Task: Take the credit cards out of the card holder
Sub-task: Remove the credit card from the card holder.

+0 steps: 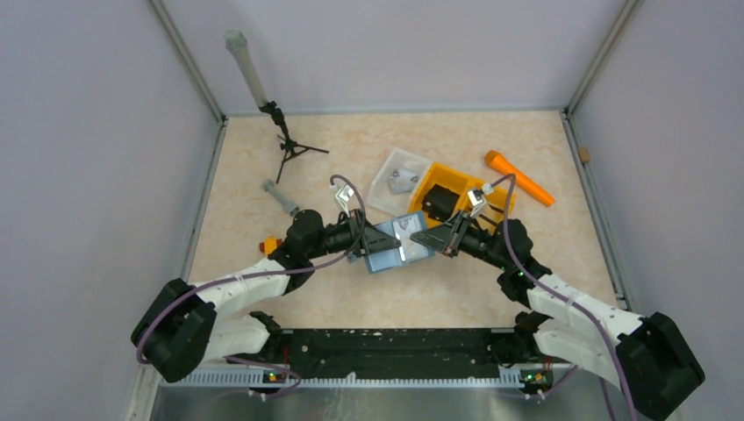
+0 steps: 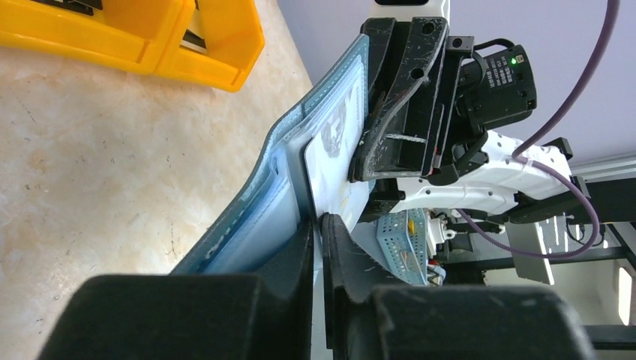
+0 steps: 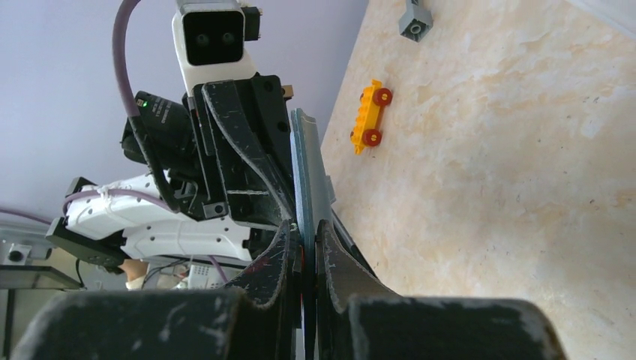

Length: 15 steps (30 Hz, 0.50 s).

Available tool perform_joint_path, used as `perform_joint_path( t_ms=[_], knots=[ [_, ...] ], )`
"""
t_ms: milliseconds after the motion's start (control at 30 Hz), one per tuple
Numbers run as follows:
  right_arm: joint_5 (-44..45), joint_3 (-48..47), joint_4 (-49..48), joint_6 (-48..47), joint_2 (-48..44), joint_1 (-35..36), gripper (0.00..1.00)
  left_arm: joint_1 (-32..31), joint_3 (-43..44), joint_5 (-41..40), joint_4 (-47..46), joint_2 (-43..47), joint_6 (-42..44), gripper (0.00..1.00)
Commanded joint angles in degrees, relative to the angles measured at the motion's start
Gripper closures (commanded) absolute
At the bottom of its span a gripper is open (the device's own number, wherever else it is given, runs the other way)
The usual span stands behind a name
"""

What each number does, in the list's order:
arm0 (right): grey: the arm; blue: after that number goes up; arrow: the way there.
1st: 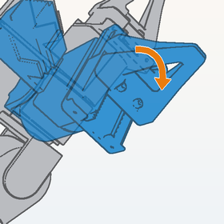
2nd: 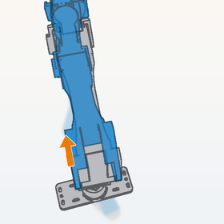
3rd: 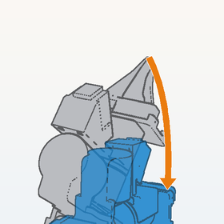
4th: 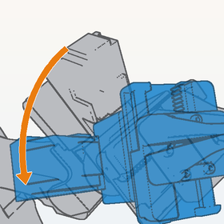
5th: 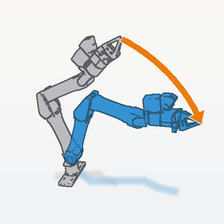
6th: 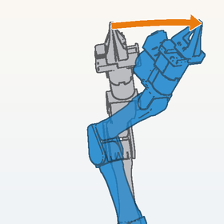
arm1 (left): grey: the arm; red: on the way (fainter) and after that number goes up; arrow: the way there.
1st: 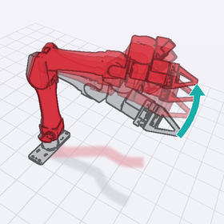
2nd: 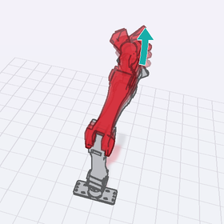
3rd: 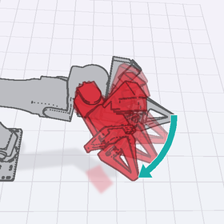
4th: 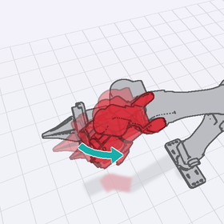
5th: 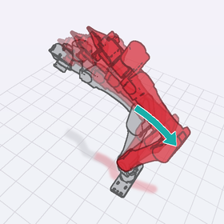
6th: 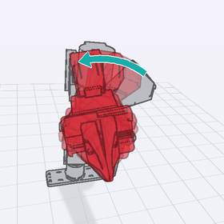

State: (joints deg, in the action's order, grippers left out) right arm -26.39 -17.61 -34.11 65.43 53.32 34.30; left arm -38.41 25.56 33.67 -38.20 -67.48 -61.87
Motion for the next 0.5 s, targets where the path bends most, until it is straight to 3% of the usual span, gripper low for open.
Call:
perform_joint_path(
  t_ms=[0, 67, 467],
  knots=[
    [-5.0, -2.0, -0.5, -1.0, 0.0, 2.3, 1.0, -1.3, 0.8, 1.8, -13.1, 0.5, -2.5, 0.93],
    [-5.4, -2.2, -0.5, -0.9, 0.0, 2.4, 1.0, -1.3, 0.7, 2.3, -15.0, 0.1, -3.0, 1.0],
    [-1.6, -3.6, 6.5, -2.9, -4.8, 2.2, 1.0, 1.2, -3.5, 2.4, -11.0, 6.5, -0.5, 1.0]
  ],
)
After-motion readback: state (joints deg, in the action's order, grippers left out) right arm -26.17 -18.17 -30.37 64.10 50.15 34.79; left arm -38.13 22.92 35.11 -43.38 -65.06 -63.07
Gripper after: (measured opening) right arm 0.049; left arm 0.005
